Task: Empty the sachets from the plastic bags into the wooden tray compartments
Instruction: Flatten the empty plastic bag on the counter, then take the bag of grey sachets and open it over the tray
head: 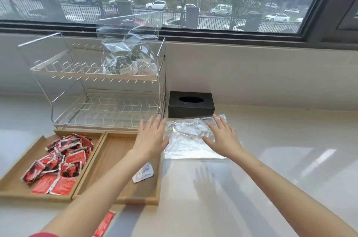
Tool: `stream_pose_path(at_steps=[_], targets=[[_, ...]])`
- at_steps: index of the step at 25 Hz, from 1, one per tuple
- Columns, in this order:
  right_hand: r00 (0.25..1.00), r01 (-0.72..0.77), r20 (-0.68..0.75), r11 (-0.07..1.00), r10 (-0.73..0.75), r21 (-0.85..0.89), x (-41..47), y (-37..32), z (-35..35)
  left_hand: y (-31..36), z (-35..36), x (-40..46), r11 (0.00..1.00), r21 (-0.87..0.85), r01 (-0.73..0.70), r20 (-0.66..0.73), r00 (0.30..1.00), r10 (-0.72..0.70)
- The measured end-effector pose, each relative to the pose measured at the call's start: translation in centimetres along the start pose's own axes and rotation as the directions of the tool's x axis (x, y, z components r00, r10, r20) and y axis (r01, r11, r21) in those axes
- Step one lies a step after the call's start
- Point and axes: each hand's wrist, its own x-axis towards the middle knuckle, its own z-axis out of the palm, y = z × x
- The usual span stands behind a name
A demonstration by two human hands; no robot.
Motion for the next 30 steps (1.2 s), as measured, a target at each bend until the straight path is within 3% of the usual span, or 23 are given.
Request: stream_pose_path(at_steps=[8, 14, 20, 26, 30], targets=[[0.952, 0.197, -0.249, 0.979, -0.176, 0.059, 3.7, -9.5, -6.8, -6.8, -9.4, 1.0, 1.0, 0.025, 0.0, -0.265, 0.964, 0.007], [0.927, 0.238, -0.317, 0.968, -0.201, 0.081, 6.4, -15.2, -8.7, -12.0, -13.0, 2.1, 0.999, 0.038, -0.022, -0.33, 0.943, 0.033], [0.925, 0.255, -0.332, 0.95, -0.185, 0.179, 9.7, -19.8, -9.8, -17.4, -14.9, 4.8, 1.0, -0.015, -0.025, -0.344, 0.939, 0.018], [0.944, 0.205, -0.304, 0.947, -0.126, 0.246, 15.8, -23.8, -10.5, -21.2, -17.1, 10.2, 0.891, -0.452, 0.038, -0.262, 0.949, -0.174], [0.988, 0.05, -0.155, 0.933, 0.006, 0.357, 20.1, -24.3, -9.7, -23.0, -16.4, 13.3, 0.842, -0.516, 0.155, -0.126, 0.959, -0.254]])
